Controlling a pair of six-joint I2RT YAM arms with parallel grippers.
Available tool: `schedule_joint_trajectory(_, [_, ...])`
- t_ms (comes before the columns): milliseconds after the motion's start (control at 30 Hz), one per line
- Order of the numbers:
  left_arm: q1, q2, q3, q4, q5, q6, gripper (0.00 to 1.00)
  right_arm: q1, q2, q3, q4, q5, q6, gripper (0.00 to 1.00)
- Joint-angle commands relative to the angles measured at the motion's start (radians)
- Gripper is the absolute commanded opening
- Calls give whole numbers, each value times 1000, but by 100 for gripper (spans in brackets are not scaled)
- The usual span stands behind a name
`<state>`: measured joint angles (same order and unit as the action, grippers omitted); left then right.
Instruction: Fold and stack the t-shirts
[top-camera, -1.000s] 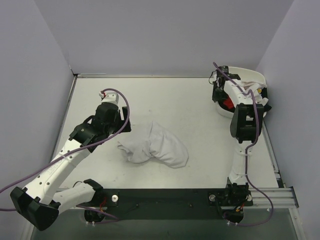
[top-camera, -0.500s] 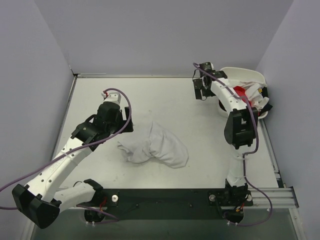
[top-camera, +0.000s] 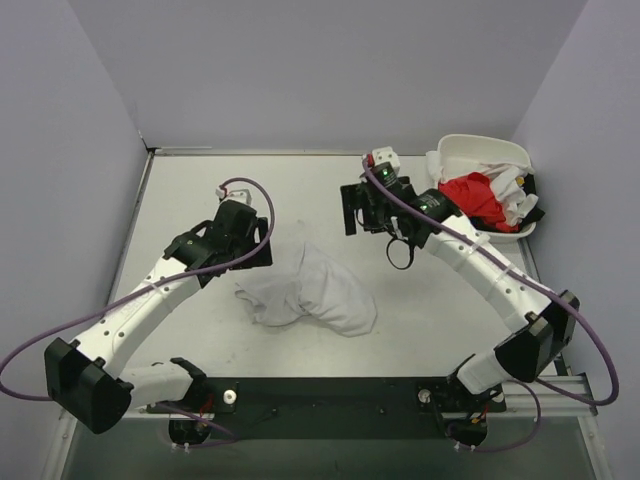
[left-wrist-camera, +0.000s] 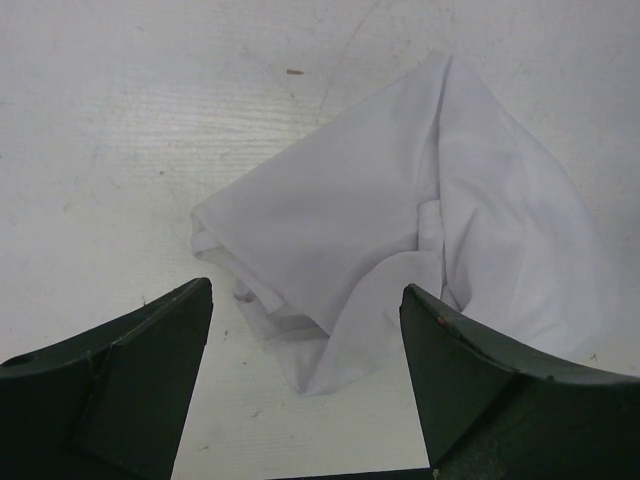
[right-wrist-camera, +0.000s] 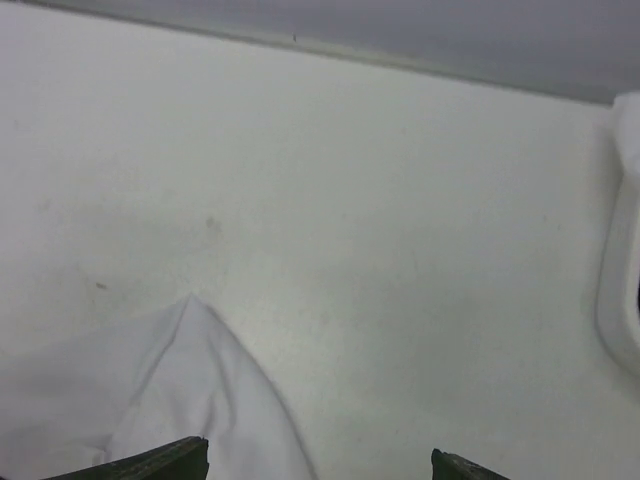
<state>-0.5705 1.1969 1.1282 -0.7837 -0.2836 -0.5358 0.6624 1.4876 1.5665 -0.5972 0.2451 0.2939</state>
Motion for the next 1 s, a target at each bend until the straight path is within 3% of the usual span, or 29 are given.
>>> schedule_joint_trajectory(0, [1,24,-68,-8,-32,-113,85,26,59,-178,45,-89,149,90])
schedule_joint_trajectory(200, [32,73,-157,66,15,-203,77,120,48,-273,82,-61,179,88])
schedule_joint_trajectory(500, [81,185,-281,176,20,-271,64,143,-104,-384,82,-47,168,88])
schedule_joint_trajectory(600, [90,240,-288,205,1,-279,58,152,-142,-408,82,-41,168,88])
schedule_joint_trajectory(900, [120,346,-283,248,-40,-314,54,163,-199,-457,80,-36,171,88])
schedule_joint_trajectory(967, [124,362,-285,254,-57,-328,48,166,-204,-464,82,-36,172,88])
